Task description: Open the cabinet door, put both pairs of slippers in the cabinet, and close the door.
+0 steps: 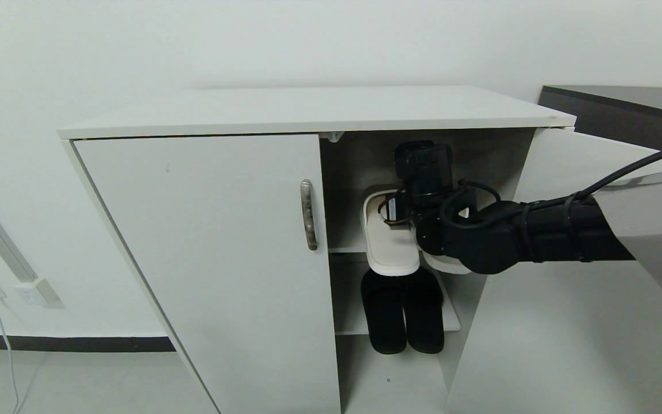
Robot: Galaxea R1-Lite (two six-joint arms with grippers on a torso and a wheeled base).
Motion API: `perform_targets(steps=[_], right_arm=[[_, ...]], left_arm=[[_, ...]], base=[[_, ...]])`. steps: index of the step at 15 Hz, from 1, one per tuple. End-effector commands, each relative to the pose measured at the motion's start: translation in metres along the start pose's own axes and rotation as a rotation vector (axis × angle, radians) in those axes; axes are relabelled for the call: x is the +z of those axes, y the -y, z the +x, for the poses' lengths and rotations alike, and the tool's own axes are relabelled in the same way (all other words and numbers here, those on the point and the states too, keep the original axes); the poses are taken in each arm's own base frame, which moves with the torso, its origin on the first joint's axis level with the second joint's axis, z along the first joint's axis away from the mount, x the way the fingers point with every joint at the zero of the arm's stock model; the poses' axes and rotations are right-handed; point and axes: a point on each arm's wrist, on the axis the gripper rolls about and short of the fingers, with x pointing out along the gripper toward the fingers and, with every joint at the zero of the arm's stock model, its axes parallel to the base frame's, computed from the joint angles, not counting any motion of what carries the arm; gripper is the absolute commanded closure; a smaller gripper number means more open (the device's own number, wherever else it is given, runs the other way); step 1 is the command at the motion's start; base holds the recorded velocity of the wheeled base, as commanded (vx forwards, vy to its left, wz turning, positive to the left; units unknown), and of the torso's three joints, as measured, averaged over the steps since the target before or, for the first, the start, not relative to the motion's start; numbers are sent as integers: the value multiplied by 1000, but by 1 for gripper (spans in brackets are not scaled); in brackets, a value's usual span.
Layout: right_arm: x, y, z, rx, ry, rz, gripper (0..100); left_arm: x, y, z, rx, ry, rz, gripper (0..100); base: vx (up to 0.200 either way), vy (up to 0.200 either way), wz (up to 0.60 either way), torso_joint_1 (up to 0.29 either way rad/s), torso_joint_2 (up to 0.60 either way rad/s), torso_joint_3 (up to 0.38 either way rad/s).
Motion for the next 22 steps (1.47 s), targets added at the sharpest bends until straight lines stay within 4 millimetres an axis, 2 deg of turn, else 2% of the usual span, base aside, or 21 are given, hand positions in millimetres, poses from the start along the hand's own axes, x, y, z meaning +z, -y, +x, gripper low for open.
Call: perform_targets(steps=[1, 4, 13, 22], right_arm=[[0, -1, 3, 12, 0, -4, 100], [3, 0, 19, -9, 20, 1, 100], [7, 4, 20, -18, 11, 4, 100], [-7, 0, 34, -21, -4, -7, 100]], left_arm=[[0, 0, 0, 1, -1, 0, 100], [0, 0, 0, 8, -1, -2, 100], [0, 0, 0, 22, -1, -8, 100], [0, -1, 0, 22, -1, -9, 100]], base=[[0, 0, 0, 0, 0, 0], [0, 0, 0, 0, 0, 0], [22, 0, 0, 1, 1, 0], [0, 0, 0, 0, 0, 0]])
